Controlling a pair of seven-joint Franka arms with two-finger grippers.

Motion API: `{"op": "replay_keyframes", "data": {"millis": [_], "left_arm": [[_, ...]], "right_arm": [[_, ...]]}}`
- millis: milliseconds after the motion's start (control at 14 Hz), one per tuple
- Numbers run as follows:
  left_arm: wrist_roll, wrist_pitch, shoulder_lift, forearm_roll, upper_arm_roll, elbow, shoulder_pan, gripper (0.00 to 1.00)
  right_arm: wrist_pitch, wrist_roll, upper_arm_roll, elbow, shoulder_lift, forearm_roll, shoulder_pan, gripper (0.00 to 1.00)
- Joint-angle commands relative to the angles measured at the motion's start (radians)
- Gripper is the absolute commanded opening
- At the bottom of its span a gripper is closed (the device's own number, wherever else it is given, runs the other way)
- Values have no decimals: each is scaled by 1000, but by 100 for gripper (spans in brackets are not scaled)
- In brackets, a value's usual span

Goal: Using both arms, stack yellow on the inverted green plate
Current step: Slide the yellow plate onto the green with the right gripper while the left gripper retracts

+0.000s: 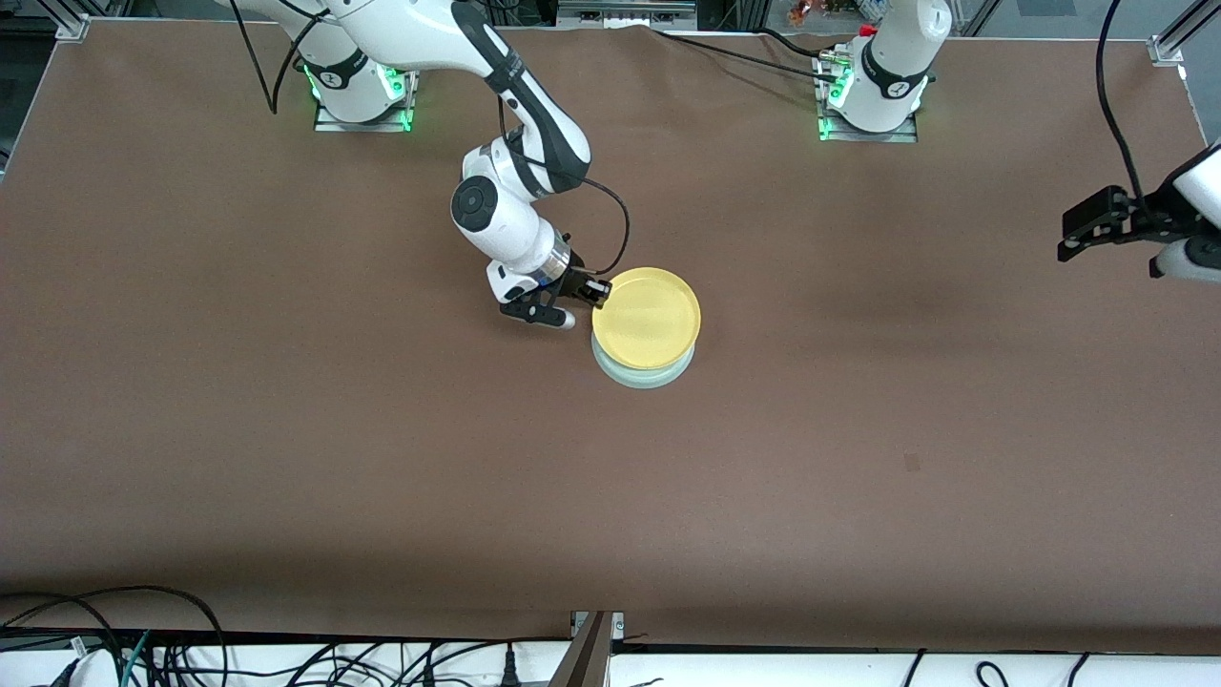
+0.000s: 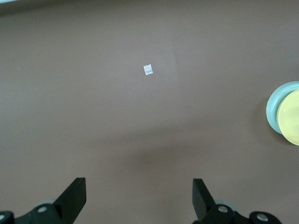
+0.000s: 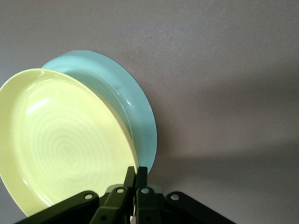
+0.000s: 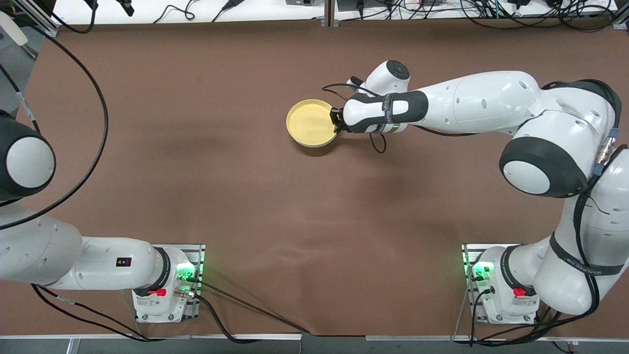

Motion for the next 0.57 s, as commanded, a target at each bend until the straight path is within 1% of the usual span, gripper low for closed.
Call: {"op": "replay_keyframes", "data": {"millis": [0, 71, 143, 214, 286, 429, 500], "left_arm": [[20, 135, -112, -27, -18, -199, 21, 100], [5, 142, -122, -28, -18, -227, 21, 100], [6, 142, -125, -14, -19, -221, 21, 100], [-8, 142, -124, 16, -57, -216, 21, 100], [-26, 140, -124, 57, -73, -207, 28, 100], [-23, 140, -124, 59, -80, -186, 42, 100], [-29, 116, -124, 70, -106, -184, 32, 100]], "right_arm": [[13, 2, -9, 10, 2, 22, 7, 0], [15, 2, -10, 10, 4, 22, 7, 0], [15, 2, -10, 10, 5, 22, 5, 0], [15, 3, -10, 10, 4, 22, 5, 0], [16, 3, -10, 10, 5, 23, 5, 0], [35, 28, -10, 11, 11, 22, 8, 0], [50, 31, -10, 13, 15, 22, 8, 0]]}}
